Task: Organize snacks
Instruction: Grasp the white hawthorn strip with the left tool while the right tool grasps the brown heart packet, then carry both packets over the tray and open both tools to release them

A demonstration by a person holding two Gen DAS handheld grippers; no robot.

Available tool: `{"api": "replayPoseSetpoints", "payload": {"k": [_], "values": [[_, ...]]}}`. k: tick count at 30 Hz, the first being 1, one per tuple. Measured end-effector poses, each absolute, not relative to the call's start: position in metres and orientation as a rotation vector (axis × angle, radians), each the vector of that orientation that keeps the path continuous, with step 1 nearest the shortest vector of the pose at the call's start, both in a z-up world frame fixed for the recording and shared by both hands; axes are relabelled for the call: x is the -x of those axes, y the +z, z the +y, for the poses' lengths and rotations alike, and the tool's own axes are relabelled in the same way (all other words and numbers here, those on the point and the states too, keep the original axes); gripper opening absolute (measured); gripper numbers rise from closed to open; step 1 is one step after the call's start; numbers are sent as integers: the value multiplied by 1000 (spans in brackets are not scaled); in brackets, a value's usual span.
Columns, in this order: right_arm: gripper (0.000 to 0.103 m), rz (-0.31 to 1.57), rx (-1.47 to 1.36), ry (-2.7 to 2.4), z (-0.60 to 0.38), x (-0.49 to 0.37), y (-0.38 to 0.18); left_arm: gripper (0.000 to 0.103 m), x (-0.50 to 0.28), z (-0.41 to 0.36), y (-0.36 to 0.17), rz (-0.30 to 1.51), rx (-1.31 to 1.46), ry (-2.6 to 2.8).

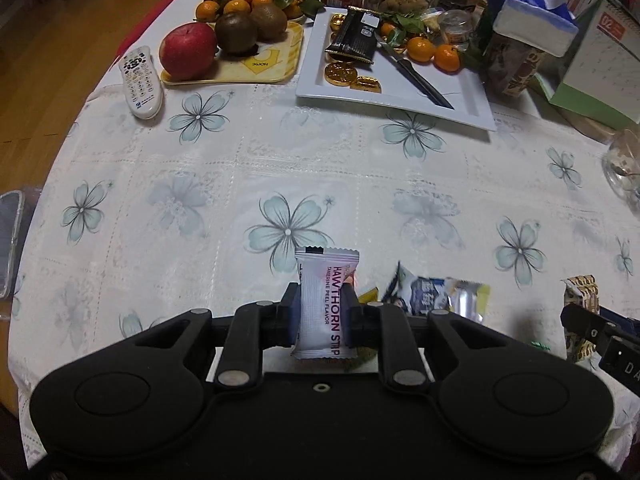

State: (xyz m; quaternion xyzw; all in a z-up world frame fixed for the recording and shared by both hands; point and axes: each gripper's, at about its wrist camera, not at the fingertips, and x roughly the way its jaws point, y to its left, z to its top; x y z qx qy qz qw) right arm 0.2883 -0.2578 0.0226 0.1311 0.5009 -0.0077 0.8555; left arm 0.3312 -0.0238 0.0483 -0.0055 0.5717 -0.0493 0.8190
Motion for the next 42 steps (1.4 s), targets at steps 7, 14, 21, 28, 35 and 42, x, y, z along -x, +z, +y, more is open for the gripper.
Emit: {"api": "replayPoseSetpoints", "payload": {"k": [7, 14, 21, 28, 35, 42], "values": [[33, 1005, -366, 25, -246, -204, 66, 26, -249, -13, 77, 1213, 26, -127], [33, 953, -352, 50, -212, -106, 78, 26, -162, -19, 75, 1187, -7, -140], [34, 926, -385, 13, -192, -25, 65, 26, -90, -32, 55, 1190, -64, -121], [34, 1012, -487, -37, -189, 24, 34, 26, -45, -41, 35, 1235, -113, -111], [34, 1049, -442, -76, -180, 49, 29, 26, -26, -36, 25, 1287, -91, -116], [34, 1064, -434, -110, -184, 57, 29, 26, -34, -33, 19, 1335, -44, -137]]}}
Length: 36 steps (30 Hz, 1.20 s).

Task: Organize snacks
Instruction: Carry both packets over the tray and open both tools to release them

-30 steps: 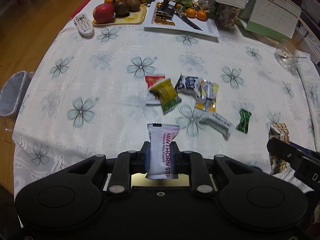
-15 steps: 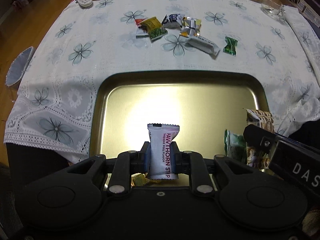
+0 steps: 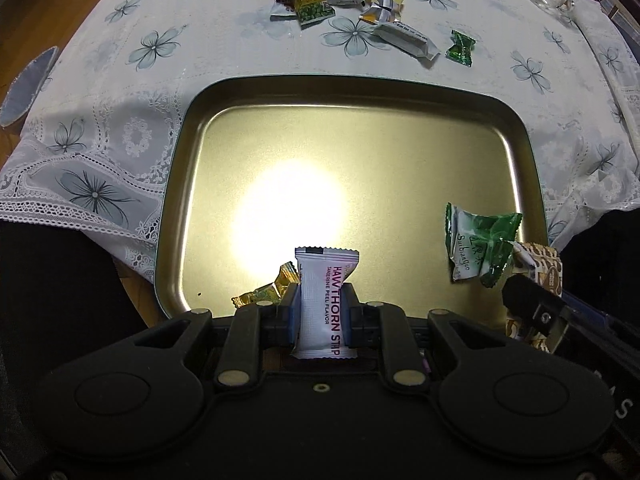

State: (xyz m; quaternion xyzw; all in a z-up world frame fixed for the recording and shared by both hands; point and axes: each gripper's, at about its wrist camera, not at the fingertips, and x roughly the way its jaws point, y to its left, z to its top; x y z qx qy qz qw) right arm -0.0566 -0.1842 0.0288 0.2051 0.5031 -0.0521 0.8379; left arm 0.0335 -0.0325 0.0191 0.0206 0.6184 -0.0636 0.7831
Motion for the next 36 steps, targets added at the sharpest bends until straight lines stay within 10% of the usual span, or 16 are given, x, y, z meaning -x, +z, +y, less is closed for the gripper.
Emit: {"api": "replayPoseSetpoints", "payload": {"k": [36], "values": [[34, 1077, -356, -128, -182, 31, 27, 34, -32, -20, 14, 1298, -66, -49]]}}
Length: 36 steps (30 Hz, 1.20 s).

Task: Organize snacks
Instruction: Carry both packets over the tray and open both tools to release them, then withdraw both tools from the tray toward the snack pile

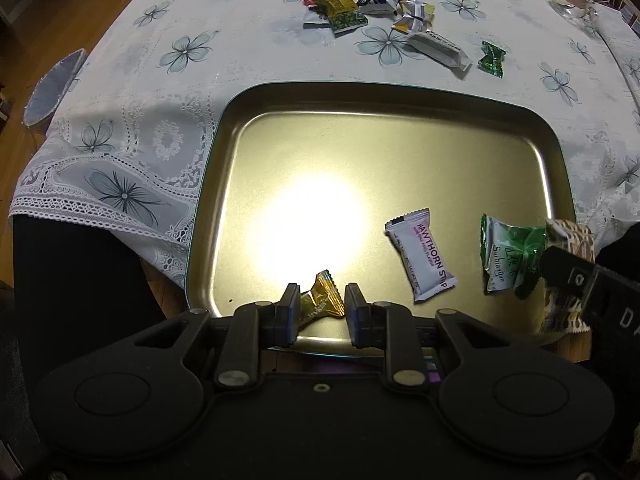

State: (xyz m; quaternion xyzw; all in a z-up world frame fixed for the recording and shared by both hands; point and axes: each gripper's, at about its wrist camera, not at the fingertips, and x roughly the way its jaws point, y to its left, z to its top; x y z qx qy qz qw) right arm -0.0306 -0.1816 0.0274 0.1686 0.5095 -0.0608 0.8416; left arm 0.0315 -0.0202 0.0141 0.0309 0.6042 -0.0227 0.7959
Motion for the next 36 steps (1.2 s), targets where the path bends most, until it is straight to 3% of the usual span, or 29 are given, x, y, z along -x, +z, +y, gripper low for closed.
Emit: {"api": "replayPoseSetpoints", "payload": {"k": [8, 11, 36], "values": [[35, 1054, -291, -128, -175, -2, 31, 34, -33, -16, 11, 1308, -51, -38], [43, 1034, -309, -144, -178, -6, 34, 34, -33, -15, 10, 1312, -47, -40], [43, 1149, -308, -84, -166, 34, 21, 34, -25, -14, 5, 1341, -63, -42]]}}
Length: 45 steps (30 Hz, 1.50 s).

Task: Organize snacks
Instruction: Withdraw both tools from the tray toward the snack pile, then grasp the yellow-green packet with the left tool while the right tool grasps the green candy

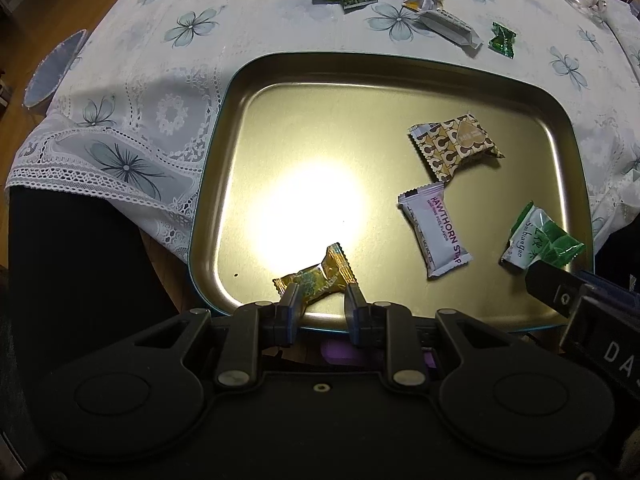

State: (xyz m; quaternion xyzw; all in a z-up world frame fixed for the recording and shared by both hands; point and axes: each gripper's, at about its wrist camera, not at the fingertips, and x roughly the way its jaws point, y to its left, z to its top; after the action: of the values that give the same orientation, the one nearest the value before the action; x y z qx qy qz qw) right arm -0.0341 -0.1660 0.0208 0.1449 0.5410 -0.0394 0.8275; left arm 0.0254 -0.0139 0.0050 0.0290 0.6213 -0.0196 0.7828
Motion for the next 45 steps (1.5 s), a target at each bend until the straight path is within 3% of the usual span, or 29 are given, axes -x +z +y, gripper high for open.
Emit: {"api": "replayPoseSetpoints", "payload": {"k": [17, 23, 45], "values": [[45, 1340, -322, 38, -170, 8, 14, 34, -47, -11, 13, 1434, -63, -140], [52, 1409, -335, 76, -173, -12, 19, 34, -68, -11, 23, 1452, -81, -198], [54, 1309, -401, -69, -228, -145, 21, 34, -198, 4, 25, 1414, 21, -104]]}}
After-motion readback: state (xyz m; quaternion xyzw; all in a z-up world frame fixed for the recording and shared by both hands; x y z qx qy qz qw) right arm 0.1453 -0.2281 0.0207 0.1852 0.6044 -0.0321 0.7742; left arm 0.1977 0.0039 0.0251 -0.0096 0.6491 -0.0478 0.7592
